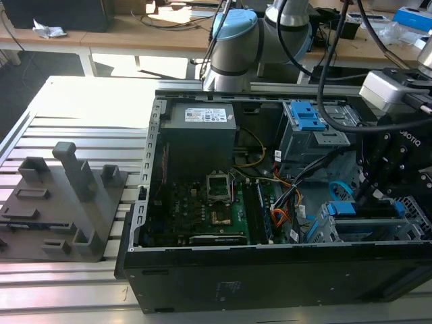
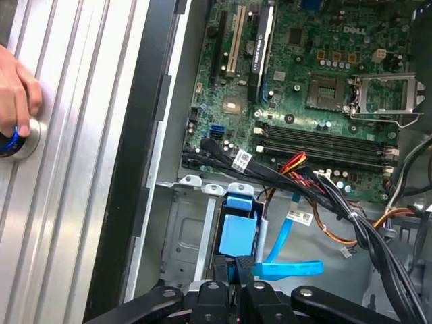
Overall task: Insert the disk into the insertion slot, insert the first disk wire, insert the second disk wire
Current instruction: 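Insert the second disk wire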
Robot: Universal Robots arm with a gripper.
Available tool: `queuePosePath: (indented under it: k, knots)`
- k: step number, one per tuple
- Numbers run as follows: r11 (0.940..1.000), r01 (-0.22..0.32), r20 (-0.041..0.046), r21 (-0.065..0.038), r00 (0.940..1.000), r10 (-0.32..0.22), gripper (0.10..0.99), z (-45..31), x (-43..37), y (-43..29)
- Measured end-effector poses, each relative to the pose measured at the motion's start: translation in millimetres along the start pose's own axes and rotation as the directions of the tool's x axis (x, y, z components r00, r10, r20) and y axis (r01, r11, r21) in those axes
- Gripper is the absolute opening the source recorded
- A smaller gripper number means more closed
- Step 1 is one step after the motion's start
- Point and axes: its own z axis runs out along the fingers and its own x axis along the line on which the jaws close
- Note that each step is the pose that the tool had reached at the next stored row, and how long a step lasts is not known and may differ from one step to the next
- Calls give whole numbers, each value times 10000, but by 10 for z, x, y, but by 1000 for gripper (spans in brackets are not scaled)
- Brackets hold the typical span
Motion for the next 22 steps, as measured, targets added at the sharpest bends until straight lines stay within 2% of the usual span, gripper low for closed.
queuePosePath:
  k: [1,2,3,5,6,8,12,16,22]
  knots:
    - [10000,-31,98,12,9999,30,165,1,1,0]
    - [10000,-89,300,37,9995,88,165,4,1,-1]
    - [9999,-109,420,53,9991,106,165,4,4,-16]
    - [9999,-118,456,54,9989,115,165,4,9,-45]
    - [9999,-125,480,48,9988,123,165,4,20,-89]
    - [9999,-142,509,37,9986,140,165,7,32,-126]
    - [9997,-229,557,18,9982,227,165,23,44,-148]
    - [9985,-543,590,-16,9968,543,165,38,54,-154]
    - [9968,-794,633,-71,9948,797,165,55,77,-235]
